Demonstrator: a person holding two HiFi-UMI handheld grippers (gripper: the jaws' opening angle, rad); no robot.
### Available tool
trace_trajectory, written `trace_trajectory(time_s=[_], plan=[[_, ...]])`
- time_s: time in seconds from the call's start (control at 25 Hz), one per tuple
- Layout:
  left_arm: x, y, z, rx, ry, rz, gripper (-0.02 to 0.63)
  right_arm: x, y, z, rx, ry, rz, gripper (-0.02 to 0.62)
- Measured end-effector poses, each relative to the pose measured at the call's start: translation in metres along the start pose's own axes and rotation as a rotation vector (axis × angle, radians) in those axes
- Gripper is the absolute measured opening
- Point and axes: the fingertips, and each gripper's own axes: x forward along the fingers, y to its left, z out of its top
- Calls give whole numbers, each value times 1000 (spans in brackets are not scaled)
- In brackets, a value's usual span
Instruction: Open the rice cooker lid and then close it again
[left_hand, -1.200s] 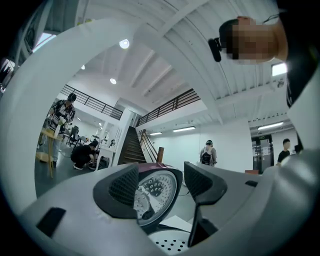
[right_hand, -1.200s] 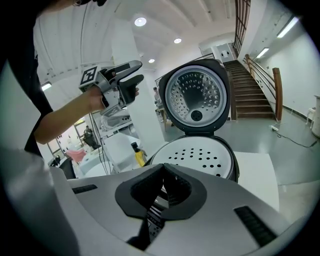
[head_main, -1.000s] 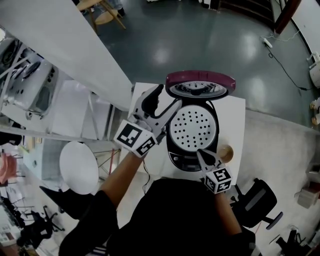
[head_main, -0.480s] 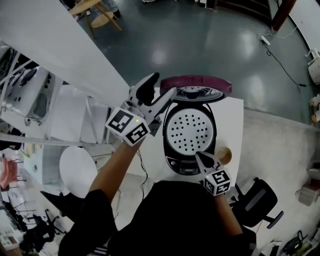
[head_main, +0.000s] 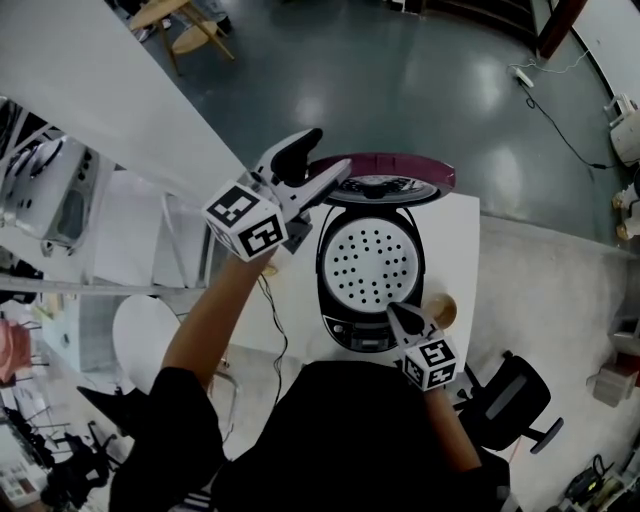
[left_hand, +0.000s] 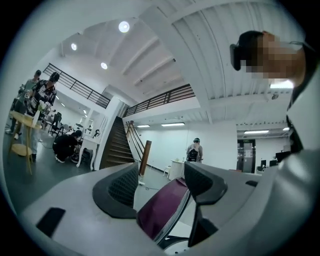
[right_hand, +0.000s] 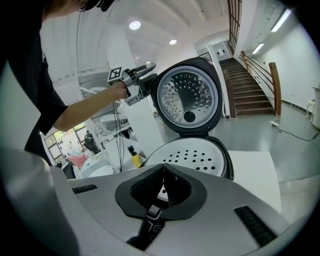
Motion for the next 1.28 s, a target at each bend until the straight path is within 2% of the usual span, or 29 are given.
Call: trace_trajectory(time_s=[0.44, 0.68, 0.84, 0.92, 1.08, 1.28], plan=[[14, 1, -11, 64, 128, -126, 264, 4, 5, -6, 6, 44, 14, 0], [22, -1, -28, 143, 269, -183, 233, 3, 4, -1, 8, 31, 5, 0], [23, 3, -28, 82, 267, -185, 233, 1, 4, -3, 11, 29, -1, 0], [21, 4, -26, 72, 269, -190, 210, 0, 5, -4, 15, 30, -6, 0], [20, -3, -31, 138, 328, -221, 175, -2, 6, -5, 26, 19, -11, 0], [17, -10, -33, 163, 360, -240, 160, -7, 8, -3, 29, 0, -20, 0]])
